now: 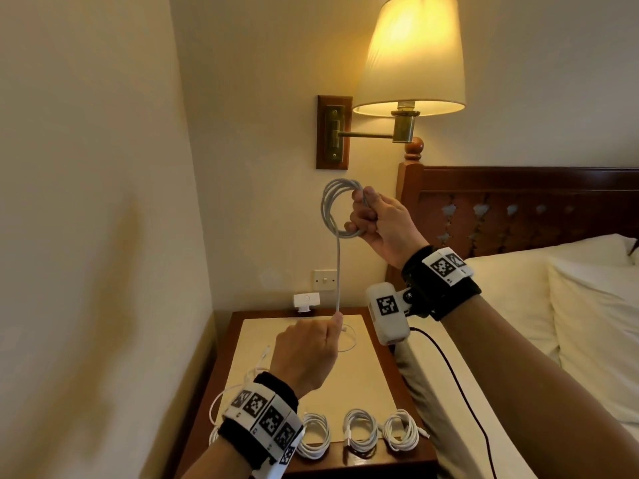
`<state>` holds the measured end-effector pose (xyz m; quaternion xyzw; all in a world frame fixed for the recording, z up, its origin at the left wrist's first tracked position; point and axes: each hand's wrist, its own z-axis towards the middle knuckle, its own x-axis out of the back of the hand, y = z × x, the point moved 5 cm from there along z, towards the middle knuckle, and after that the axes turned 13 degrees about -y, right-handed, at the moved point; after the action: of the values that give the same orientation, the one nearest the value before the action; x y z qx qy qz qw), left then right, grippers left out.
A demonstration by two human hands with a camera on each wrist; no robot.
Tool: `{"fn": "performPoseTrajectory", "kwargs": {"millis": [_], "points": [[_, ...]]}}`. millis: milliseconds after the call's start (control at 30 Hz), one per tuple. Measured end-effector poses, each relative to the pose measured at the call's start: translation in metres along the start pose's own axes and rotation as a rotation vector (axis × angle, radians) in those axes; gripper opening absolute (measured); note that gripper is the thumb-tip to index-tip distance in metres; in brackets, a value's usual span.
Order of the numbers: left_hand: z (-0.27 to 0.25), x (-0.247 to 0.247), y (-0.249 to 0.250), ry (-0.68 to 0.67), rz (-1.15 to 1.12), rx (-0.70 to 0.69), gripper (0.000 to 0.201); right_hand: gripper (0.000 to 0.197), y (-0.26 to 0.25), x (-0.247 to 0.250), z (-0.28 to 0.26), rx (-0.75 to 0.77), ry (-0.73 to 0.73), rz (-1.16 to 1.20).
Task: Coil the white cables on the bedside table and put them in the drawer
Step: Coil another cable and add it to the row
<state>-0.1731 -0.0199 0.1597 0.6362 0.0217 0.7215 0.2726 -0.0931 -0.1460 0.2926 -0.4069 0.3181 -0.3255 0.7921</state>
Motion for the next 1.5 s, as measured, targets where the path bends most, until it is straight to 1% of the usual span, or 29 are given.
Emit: {"fn": "performPoseTrajectory", "kwargs": {"millis": [100,133,167,200,233,267,300,333,367,400,433,467,500,533,633,700,800,867,900,967,1000,1100,1200,1267,1333,1367,1400,1467,1500], "points": [[-0.009,-0.015,-0.005,-0.058,-0.127,-0.002,0.051,0.035,-0.002,-0.005,0.005,0.007,-0.027,-0.031],[-0.009,-0.016,-0.006,-0.106,-0.117,-0.007,0.052,0.035,0.001,-0.006,0.004,0.002,-0.04,-0.026],[-0.007,-0.016,-0.008,-0.194,-0.131,-0.02,0.057,0.036,0.003,-0.008,0.003,0.0,-0.055,-0.014],[-0.005,-0.014,-0.009,-0.293,-0.218,-0.034,0.066,0.036,0.006,-0.009,0.001,-0.004,-0.071,0.0],[-0.002,-0.007,-0.013,-0.379,-0.379,-0.025,0.075,0.036,0.007,-0.009,-0.001,-0.009,-0.088,0.012],[0.002,0.002,-0.017,-0.416,-0.576,0.012,0.081,0.036,0.008,-0.009,-0.002,-0.016,-0.107,0.021],[0.007,0.016,-0.022,-0.379,-0.763,0.048,0.079,0.035,0.008,-0.01,-0.004,-0.023,-0.13,0.032],[0.011,0.033,-0.028,-0.276,-0.92,0.07,0.075,0.034,0.008,-0.011,-0.006,-0.03,-0.15,0.046],[0.014,0.051,-0.032,-0.123,-1.027,0.073,0.069,0.032,0.008,-0.011,-0.008,-0.033,-0.173,0.064],[0.019,0.07,-0.035,0.04,-1.06,0.054,0.063,0.029,0.009,-0.013,-0.01,-0.035,-0.205,0.084],[0.023,0.088,-0.035,0.167,-1.036,0.018,0.056,0.027,0.01,-0.016,-0.012,-0.038,-0.245,0.105],[0.027,0.103,-0.032,0.229,-1.013,-0.027,0.049,0.027,0.012,-0.02,-0.013,-0.044,-0.28,0.122],[0.031,0.114,-0.026,0.235,-1.022,-0.076,0.044,0.028,0.013,-0.022,-0.014,-0.052,-0.297,0.131],[0.035,0.121,-0.019,0.201,-1.062,-0.113,0.042,0.029,0.015,-0.023,-0.014,-0.061,-0.303,0.136],[0.041,0.129,0.0,0.046,-1.15,-0.173,0.048,0.029,0.019,-0.026,-0.014,-0.079,-0.321,0.159],[0.043,0.127,0.006,-0.056,-1.194,-0.181,0.048,0.03,0.021,-0.025,-0.015,-0.099,-0.324,0.166],[0.042,0.122,0.007,-0.181,-1.332,-0.171,0.039,0.034,0.021,-0.024,-0.021,-0.141,-0.303,0.123],[0.042,0.118,0.006,-0.236,-1.394,-0.167,0.035,0.035,0.02,-0.023,-0.025,-0.149,-0.278,0.06],[0.041,0.117,0.006,-0.238,-1.394,-0.158,0.034,0.036,0.021,-0.022,-0.027,-0.155,-0.253,0.027],[0.042,0.114,0.005,-0.2,-1.354,-0.119,0.036,0.034,0.024,-0.022,-0.03,-0.151,-0.201,-0.05],[0.041,0.113,0.006,-0.155,-1.322,-0.096,0.037,0.032,0.026,-0.02,-0.031,-0.141,-0.159,-0.098],[0.04,0.116,0.008,0.038,-1.17,-0.042,0.041,0.027,0.03,-0.016,-0.036,-0.106,-0.035,-0.191],[0.041,0.118,0.007,0.171,-1.046,-0.033,0.041,0.025,0.03,-0.016,-0.042,-0.061,-0.037,-0.276],[0.042,0.119,0.005,0.22,-1.031,-0.029,0.042,0.041,0.027,-0.018,-0.047,-0.071,-0.048,-0.363],[0.043,0.12,0.002,0.258,-1.04,-0.011,0.042,0.057,0.025,-0.017,-0.054,-0.139,-0.002,-0.469],[0.043,0.121,0.0,0.278,-1.043,0.0,0.043,0.056,0.024,-0.017,-0.059,-0.163,0.044,-0.494],[0.043,0.122,-0.002,0.297,-1.042,0.009,0.043,0.048,0.023,-0.016,-0.063,-0.171,0.092,-0.482],[0.044,0.123,-0.005,0.327,-1.038,0.021,0.044,0.029,0.022,-0.016,-0.07,-0.166,0.148,-0.382],[0.044,0.122,-0.006,0.338,-1.034,0.019,0.044,0.025,0.02,-0.018,-0.073,-0.162,0.145,-0.328]]}}
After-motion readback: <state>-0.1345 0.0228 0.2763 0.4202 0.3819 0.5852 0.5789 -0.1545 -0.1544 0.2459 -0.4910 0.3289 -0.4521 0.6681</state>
